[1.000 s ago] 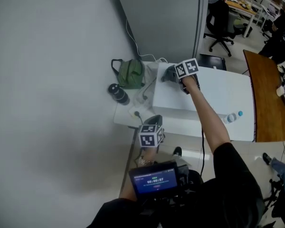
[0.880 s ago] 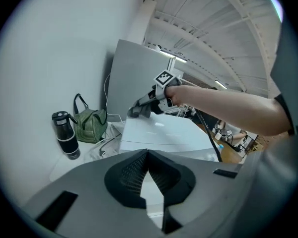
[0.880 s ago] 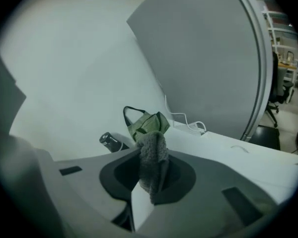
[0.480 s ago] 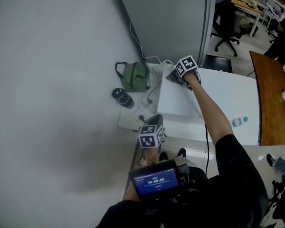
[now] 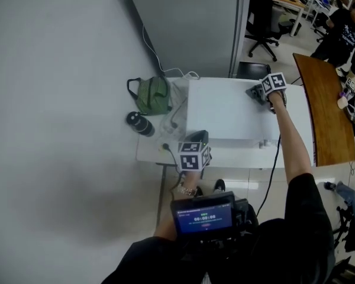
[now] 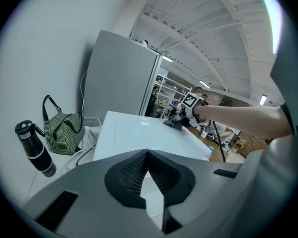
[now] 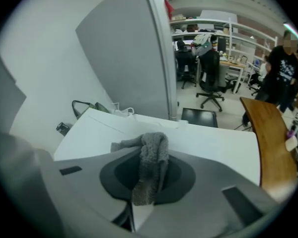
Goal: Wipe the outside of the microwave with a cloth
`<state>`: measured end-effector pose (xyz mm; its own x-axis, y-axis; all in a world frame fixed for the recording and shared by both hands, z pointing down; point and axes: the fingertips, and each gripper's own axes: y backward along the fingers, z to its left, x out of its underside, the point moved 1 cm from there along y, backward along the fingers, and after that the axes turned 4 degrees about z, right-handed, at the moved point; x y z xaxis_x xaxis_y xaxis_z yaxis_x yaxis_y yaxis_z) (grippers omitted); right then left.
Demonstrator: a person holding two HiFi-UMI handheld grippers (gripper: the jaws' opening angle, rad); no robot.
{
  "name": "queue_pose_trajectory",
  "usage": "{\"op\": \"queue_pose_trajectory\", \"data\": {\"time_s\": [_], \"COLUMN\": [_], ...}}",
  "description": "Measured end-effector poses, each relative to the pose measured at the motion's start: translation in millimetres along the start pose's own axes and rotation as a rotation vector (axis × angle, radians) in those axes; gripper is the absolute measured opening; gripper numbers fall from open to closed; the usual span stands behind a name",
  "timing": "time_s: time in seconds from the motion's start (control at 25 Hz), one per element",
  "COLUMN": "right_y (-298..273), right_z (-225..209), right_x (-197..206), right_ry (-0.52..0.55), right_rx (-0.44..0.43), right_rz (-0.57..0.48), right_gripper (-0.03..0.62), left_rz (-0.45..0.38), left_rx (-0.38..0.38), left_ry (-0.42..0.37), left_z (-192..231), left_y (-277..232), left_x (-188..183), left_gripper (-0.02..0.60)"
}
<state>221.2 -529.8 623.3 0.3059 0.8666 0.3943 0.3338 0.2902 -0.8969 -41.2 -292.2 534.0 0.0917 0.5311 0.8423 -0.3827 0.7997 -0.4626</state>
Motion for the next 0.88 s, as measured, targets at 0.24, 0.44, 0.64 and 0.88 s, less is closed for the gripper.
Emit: {"op": "queue_pose_trajectory", "data": {"time_s": [0.24,0.44,0.64,0.88], "right_y": [26,14,-23,-66], "right_z": [-18,130,300,351], "right_x": [22,-12,-7,5], "right_ry": [-0.031,0.138,0.305,0.407], "right_rx": [0.089,-0.11,-0.339,-0.299], "right_rz": [-0.015,-0.139,-0.059,0.069], "right_gripper": [0.04,0.04,0.04,0.04], "left_rz": [0.005,-0.006,-0.006,-0.01], "left_rx": [0.022,-0.001,-0.05,-0.117], "left_ry": [0.0,0.007,0.007,0.031], "left_z": [-2,9,26,52], "left_y": [-3,1,17,40], "left_x": [-2,-4,0,6], "left_gripper": [0.0,0.0,0.0,0.0]}}
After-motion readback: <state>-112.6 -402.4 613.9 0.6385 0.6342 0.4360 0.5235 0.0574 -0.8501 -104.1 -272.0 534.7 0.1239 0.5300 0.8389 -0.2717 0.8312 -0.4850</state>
